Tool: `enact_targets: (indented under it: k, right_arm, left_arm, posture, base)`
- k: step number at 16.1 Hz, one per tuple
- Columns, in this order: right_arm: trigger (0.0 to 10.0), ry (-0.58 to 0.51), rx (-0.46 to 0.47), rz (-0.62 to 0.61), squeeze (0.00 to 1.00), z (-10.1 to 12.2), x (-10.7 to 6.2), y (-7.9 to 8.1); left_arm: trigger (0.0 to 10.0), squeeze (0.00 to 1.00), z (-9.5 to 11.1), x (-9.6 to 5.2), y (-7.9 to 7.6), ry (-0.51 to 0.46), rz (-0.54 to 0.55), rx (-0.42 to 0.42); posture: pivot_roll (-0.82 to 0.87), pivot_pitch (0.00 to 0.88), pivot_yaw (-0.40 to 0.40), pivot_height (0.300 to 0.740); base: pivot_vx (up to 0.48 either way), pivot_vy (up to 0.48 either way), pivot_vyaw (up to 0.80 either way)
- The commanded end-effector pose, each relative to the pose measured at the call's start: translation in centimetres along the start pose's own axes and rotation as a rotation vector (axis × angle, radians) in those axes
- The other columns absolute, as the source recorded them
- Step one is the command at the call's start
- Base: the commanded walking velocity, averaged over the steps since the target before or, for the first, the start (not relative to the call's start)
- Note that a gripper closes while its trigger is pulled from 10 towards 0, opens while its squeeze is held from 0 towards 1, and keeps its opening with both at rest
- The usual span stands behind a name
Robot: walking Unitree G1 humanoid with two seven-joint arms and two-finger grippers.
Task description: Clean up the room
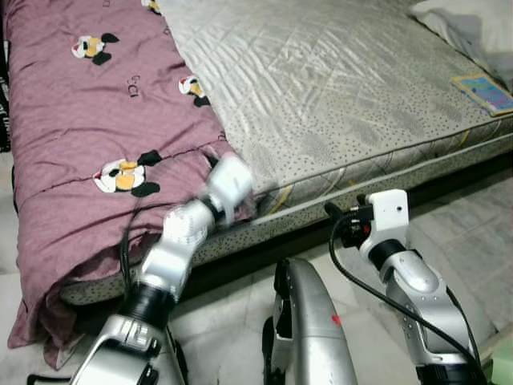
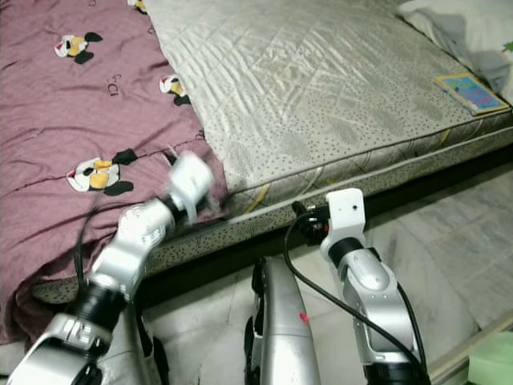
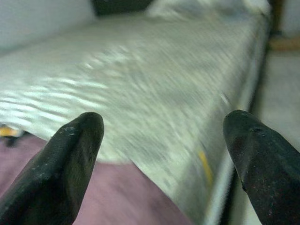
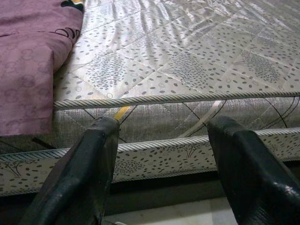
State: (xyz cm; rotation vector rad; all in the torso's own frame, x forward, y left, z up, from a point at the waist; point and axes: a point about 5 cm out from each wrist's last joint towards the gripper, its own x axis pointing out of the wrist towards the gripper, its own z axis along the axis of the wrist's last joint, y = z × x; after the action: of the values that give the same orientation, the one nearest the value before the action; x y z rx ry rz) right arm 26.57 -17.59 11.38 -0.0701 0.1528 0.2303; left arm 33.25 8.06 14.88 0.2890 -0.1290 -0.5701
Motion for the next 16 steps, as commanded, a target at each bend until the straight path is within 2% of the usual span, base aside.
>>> enact_targets:
  k: [1,2,3,4,5,7,9,10,12,13,15,16]
  right_arm:
    - [10.0,-0.011,-0.005,-0.011,0.00,0.1,-0.3,-0.2]
    - [10.0,-0.015,-0.005,-0.013,0.00,0.3,-0.4,-0.2]
    - [10.0,-0.018,-0.004,-0.015,0.00,0.5,-0.6,-0.2]
    - [10.0,-0.019,-0.003,-0.017,0.00,0.6,-0.7,-0.3]
    - [10.0,-0.013,0.000,-0.018,0.00,0.9,-1.5,-0.4]
    - [10.0,-0.002,-0.005,-0.022,0.00,1.0,-2.5,-0.7]
    - [10.0,0.011,-0.010,-0.041,0.00,0.9,-3.4,-1.2]
    - [10.0,0.015,-0.011,-0.043,0.00,1.0,-3.6,-1.2]
    - [10.0,0.017,-0.007,-0.037,0.00,1.2,-3.6,-0.9]
    - [10.0,0.012,-0.004,-0.030,0.00,1.2,-3.1,-0.7]
    - [10.0,0.005,-0.001,-0.025,0.00,1.3,-2.8,-0.5]
    - [10.0,-0.008,0.005,-0.020,0.00,1.6,-2.2,-0.3]
  left_arm:
    - [10.0,0.00,0.0,-0.1,0.8,-0.003,0.060,-0.031]
    - [10.0,0.00,-1.2,-0.2,2.9,0.081,0.207,-0.107]
    - [10.0,0.00,-2.1,-0.6,4.1,0.138,0.272,-0.127]
    - [10.0,0.00,-2.4,-0.7,4.5,0.156,0.291,-0.130]
    - [10.0,0.00,-4.8,-1.3,6.2,0.286,0.348,-0.162]
    - [10.0,0.00,-6.7,-1.9,7.1,0.394,0.392,-0.218]
    - [10.0,0.00,-8.2,-2.2,7.3,0.499,0.401,-0.262]
    - [10.0,0.00,-8.6,-2.2,7.1,0.548,0.371,-0.238]
    - [10.0,0.00,-8.8,-1.4,5.6,0.588,0.263,-0.202]
    - [10.0,0.00,-9.1,-0.8,3.5,0.614,0.139,-0.184]
    - [10.0,0.00,-9.5,-0.6,2.0,0.631,0.064,-0.177]
    - [10.0,0.00,-9.9,-0.6,0.8,0.636,0.023,-0.137]
  posture:
    - [-0.15,0.117,-0.070,0.509]
    - [-0.16,0.123,-0.069,0.509]
    - [-0.17,0.131,-0.069,0.509]
    - [-0.18,0.134,-0.070,0.509]
    - [-0.21,0.148,-0.071,0.509]
    - [-0.24,0.159,-0.071,0.509]
    - [-0.26,0.162,-0.072,0.509]
    - [-0.27,0.157,-0.069,0.509]
    - [-0.27,0.143,-0.065,0.509]
    - [-0.26,0.129,-0.063,0.509]
    - [-0.25,0.116,-0.063,0.509]
    - [-0.25,0.096,-0.059,0.509]
  base:
    - [0.000,0.000,0.00]
    - [0.000,0.000,0.00]
    - [0.000,0.000,0.00]
    - [0.000,0.000,0.00]
    - [0.000,0.000,0.00]
    - [0.000,0.000,0.00]
    - [0.000,0.000,0.00]
    - [0.000,0.000,0.00]
    - [0.000,0.000,0.00]
    - [0.000,0.000,0.00]
    - [0.000,0.000,0.00]
    - [0.000,0.000,0.00]
